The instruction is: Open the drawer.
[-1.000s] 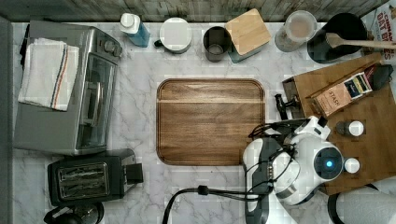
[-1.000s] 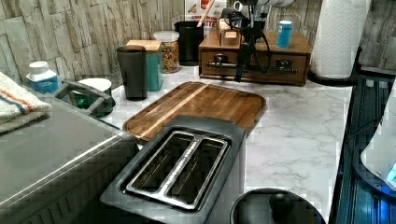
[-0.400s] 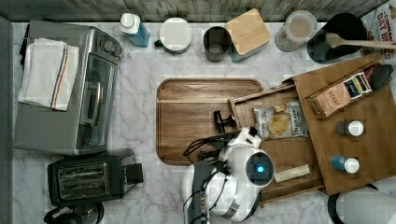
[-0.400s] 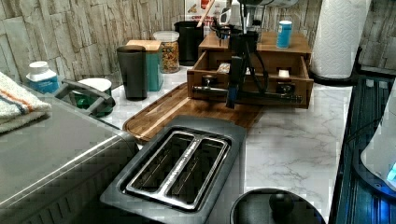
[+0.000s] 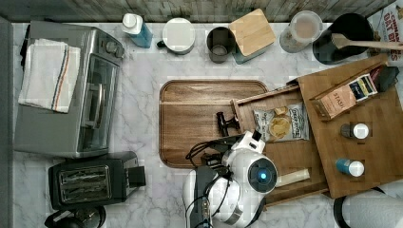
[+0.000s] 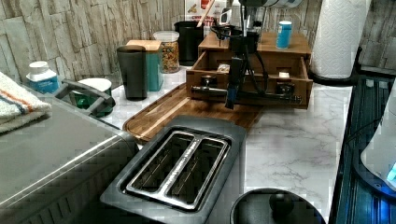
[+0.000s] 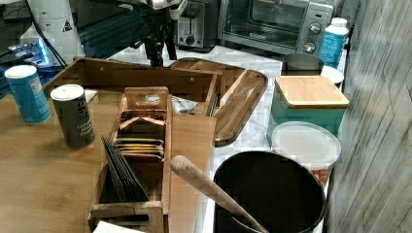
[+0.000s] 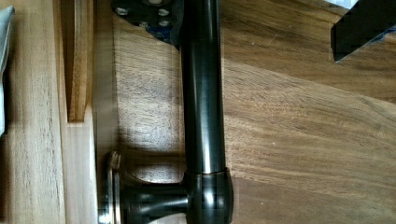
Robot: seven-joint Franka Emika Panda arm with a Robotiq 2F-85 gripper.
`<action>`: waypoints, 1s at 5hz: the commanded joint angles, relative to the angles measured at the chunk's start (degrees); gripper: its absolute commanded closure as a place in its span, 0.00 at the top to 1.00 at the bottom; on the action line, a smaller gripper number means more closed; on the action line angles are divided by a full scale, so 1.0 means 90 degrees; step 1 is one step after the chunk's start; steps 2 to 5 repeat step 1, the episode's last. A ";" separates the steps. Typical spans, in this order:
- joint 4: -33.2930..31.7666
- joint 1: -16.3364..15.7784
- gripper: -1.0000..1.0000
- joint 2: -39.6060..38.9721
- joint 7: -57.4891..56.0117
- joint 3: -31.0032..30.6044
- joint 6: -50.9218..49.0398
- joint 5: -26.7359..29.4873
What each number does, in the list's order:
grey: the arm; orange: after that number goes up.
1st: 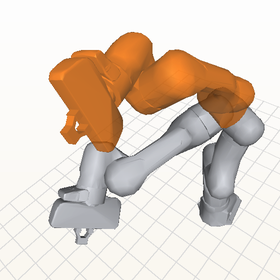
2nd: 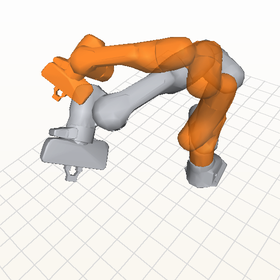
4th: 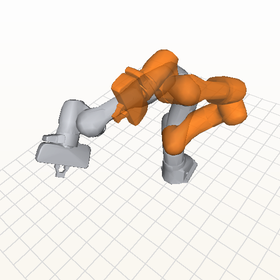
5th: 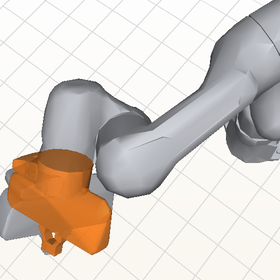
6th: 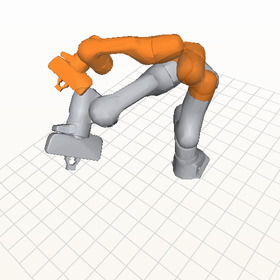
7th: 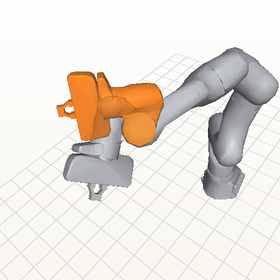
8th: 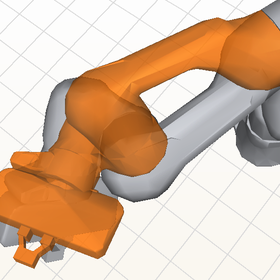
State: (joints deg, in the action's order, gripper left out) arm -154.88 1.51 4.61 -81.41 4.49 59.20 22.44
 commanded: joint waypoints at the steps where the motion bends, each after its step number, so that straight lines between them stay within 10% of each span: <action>1: -0.0144 -0.0722 1.00 0.0209 0.0144 -0.0670 -0.0726 0.0492; 5: -0.0144 -0.0722 1.00 0.0209 0.0144 -0.0670 -0.0726 0.0492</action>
